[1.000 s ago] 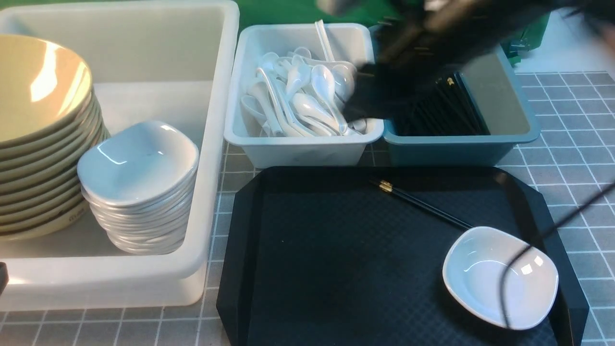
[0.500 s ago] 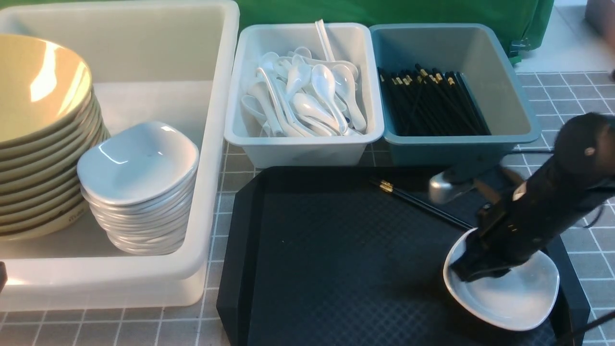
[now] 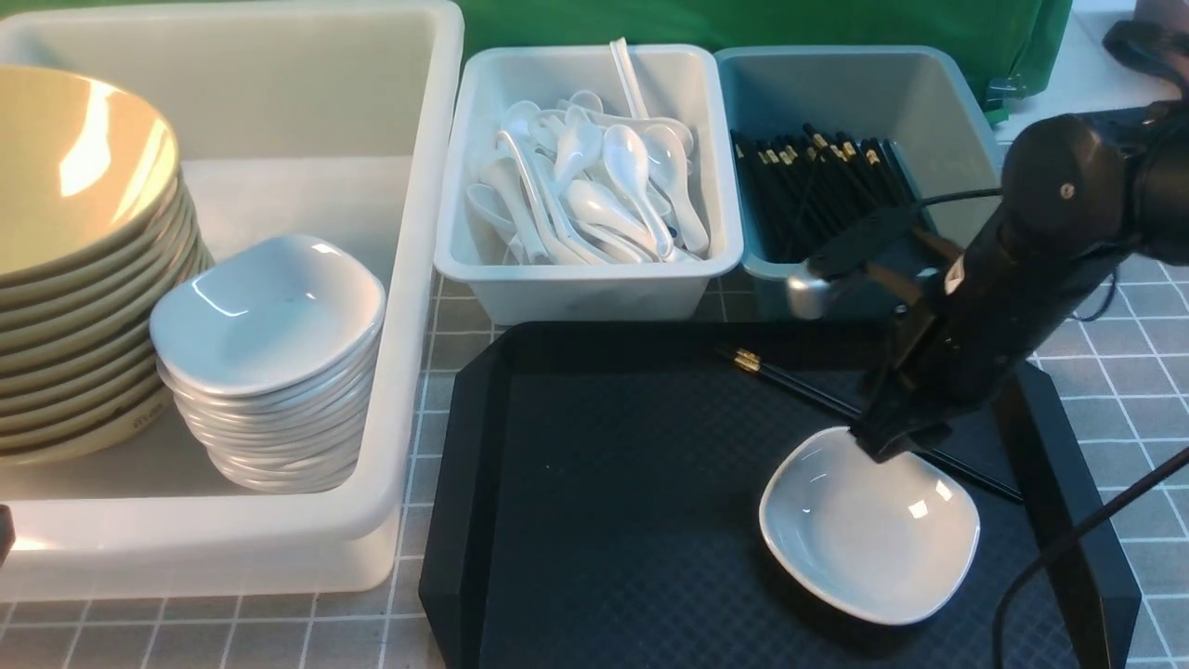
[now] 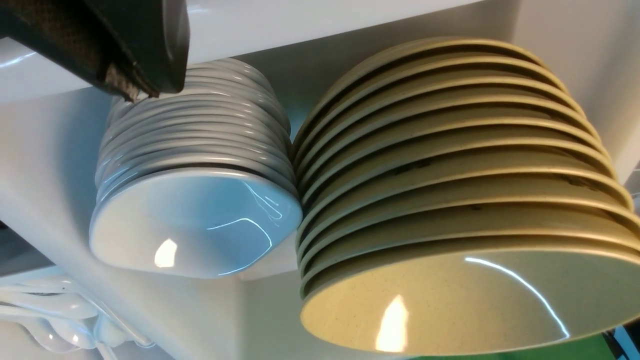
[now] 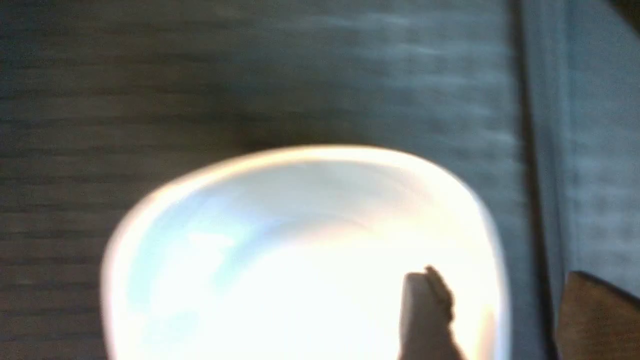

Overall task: On grey table put chopsticks spoon bowls plates into blue grey white boxes.
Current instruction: 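Reach for and grasp the small white dish on the black tray, then place the white bowl into the white bin on top of the stacked bowls with the right gripper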

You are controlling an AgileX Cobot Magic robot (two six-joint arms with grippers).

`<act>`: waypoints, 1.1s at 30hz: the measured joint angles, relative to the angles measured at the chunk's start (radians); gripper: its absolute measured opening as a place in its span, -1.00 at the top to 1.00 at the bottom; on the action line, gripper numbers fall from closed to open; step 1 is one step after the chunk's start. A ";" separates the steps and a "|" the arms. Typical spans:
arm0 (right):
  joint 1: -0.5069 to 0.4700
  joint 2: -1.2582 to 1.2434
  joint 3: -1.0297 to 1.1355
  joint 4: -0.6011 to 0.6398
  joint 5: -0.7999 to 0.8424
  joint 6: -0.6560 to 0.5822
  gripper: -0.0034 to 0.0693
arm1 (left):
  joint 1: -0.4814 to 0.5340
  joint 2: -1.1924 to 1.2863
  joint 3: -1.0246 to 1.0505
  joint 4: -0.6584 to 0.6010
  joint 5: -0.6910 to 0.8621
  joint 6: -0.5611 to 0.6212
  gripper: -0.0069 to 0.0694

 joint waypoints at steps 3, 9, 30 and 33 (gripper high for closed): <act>-0.021 0.024 0.000 -0.013 0.001 0.028 -0.40 | 0.000 0.000 0.000 0.000 0.000 0.000 0.84; -0.022 0.096 0.000 0.094 0.043 -0.008 -0.19 | 0.000 0.000 0.001 0.000 0.001 0.000 0.84; 0.036 -0.137 -0.261 0.760 0.019 -0.342 0.72 | 0.000 0.000 0.001 0.003 -0.002 0.000 0.84; 0.151 -0.082 -0.297 0.906 -0.101 -0.458 0.72 | 0.000 0.000 0.001 0.003 -0.002 0.000 0.84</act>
